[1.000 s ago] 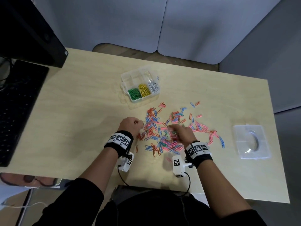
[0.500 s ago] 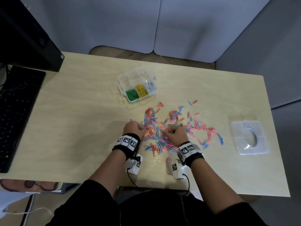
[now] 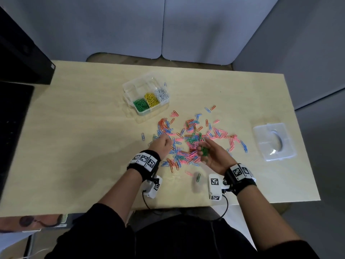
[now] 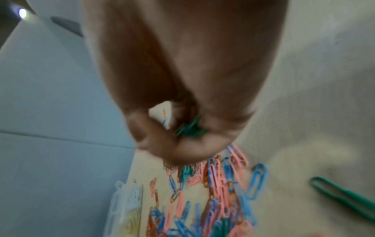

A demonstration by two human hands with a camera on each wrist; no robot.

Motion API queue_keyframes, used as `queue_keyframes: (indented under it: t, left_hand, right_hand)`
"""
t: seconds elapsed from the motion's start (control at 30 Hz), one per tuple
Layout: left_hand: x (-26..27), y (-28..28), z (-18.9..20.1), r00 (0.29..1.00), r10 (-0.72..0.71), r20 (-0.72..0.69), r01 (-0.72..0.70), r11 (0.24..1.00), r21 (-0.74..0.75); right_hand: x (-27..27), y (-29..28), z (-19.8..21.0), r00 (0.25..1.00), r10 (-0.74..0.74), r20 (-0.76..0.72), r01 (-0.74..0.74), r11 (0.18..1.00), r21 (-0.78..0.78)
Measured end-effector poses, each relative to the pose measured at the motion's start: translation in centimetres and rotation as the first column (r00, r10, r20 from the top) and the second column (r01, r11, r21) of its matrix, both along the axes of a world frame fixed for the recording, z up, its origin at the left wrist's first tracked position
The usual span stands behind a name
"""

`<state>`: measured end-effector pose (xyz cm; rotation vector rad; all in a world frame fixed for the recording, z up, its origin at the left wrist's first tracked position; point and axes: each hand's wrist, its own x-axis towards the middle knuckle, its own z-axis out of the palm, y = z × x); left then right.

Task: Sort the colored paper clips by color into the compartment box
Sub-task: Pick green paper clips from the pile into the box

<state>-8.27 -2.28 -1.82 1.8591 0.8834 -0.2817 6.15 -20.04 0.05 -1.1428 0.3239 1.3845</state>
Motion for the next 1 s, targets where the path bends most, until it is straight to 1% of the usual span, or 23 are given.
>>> queue_keyframes:
  t: [0.07,0.13,0.2,0.27,0.33,0.37,0.43,0.53,0.67,0.7,0.73,0.77,0.8,0.83,0.9,0.93,1.0]
  left_hand:
    - [0.1,-1.3,0.2,0.999,-0.033,0.039,0.034,0.999,-0.033]
    - [0.1,-2.8,0.9,0.996,-0.074,0.050,0.078,0.994,-0.079]
    - [0.3,-4.5,1.6,0.993,-0.114,0.016,0.115,0.983,-0.144]
    - [1.0,-6.3,1.6,0.981,-0.180,-0.075,0.170,0.978,-0.123]
    - [1.7,-8.0,1.1,0.935,-0.280,-0.216,0.287,0.958,0.000]
    - [1.9,-9.0,0.9,0.907,-0.326,-0.266,0.353,0.934,0.060]
    - [2.1,-10.9,0.6,0.873,-0.383,-0.302,0.435,0.892,0.126]
    - [2.3,-12.9,0.1,0.878,-0.380,-0.292,0.439,0.882,0.171]
    - [1.8,-13.6,0.1,0.910,-0.296,-0.292,0.362,0.909,0.206]
    - [1.4,-13.4,0.1,0.915,-0.284,-0.287,0.348,0.915,0.203]
    - [0.8,-13.2,0.2,0.915,-0.281,-0.289,0.344,0.918,0.196]
    - [0.2,-12.8,0.3,0.914,-0.277,-0.295,0.341,0.920,0.193]
    - [-0.5,-12.5,0.3,0.916,-0.258,-0.306,0.324,0.927,0.188]
    - [-1.2,-12.0,0.4,0.922,-0.223,-0.316,0.291,0.938,0.187]
    - [-2.8,-11.0,0.5,0.942,-0.124,-0.311,0.193,0.960,0.203]
    - [-3.6,-10.5,0.4,0.954,-0.068,-0.293,0.135,0.967,0.215]
    - [-5.2,-9.6,0.6,0.968,0.022,-0.251,0.038,0.971,0.235]
  right_hand:
    - [0.1,-1.2,-0.6,0.998,0.042,0.050,-0.034,0.986,-0.161]
    - [0.2,-2.3,-1.1,0.982,0.132,0.137,-0.083,0.946,-0.312]
    - [0.4,-3.1,-1.4,0.959,0.203,0.199,-0.106,0.905,-0.411]
    - [0.9,-3.9,-1.6,0.933,0.248,0.260,-0.097,0.871,-0.481]
    - [1.2,-4.6,-1.7,0.880,0.325,0.345,-0.107,0.845,-0.523]
    - [1.3,-4.9,-1.8,0.841,0.370,0.394,-0.117,0.837,-0.535]
    - [1.5,-5.7,-1.9,0.762,0.437,0.477,-0.141,0.832,-0.536]
    - [2.0,-6.2,-1.3,0.666,0.500,0.554,-0.172,0.825,-0.538]
    - [2.7,-5.8,-1.4,0.528,0.577,0.623,-0.238,0.805,-0.544]
    - [2.6,-5.4,-1.4,0.472,0.601,0.645,-0.264,0.794,-0.547]
    - [2.5,-4.8,-1.5,0.389,0.632,0.670,-0.298,0.775,-0.558]
    - [2.2,-4.0,-1.5,0.287,0.658,0.696,-0.330,0.750,-0.573]
    - [1.6,-3.1,-1.5,0.190,0.661,0.726,-0.355,0.736,-0.577]
    - [1.1,-2.1,-1.4,0.114,0.650,0.752,-0.373,0.729,-0.574]
    - [-0.2,-0.1,-1.7,-0.010,0.627,0.779,-0.408,0.709,-0.576]
    - [-0.8,0.9,-1.9,-0.071,0.631,0.773,-0.418,0.685,-0.597]
    - [-1.8,2.3,-2.5,-0.164,0.676,0.719,-0.417,0.613,-0.671]
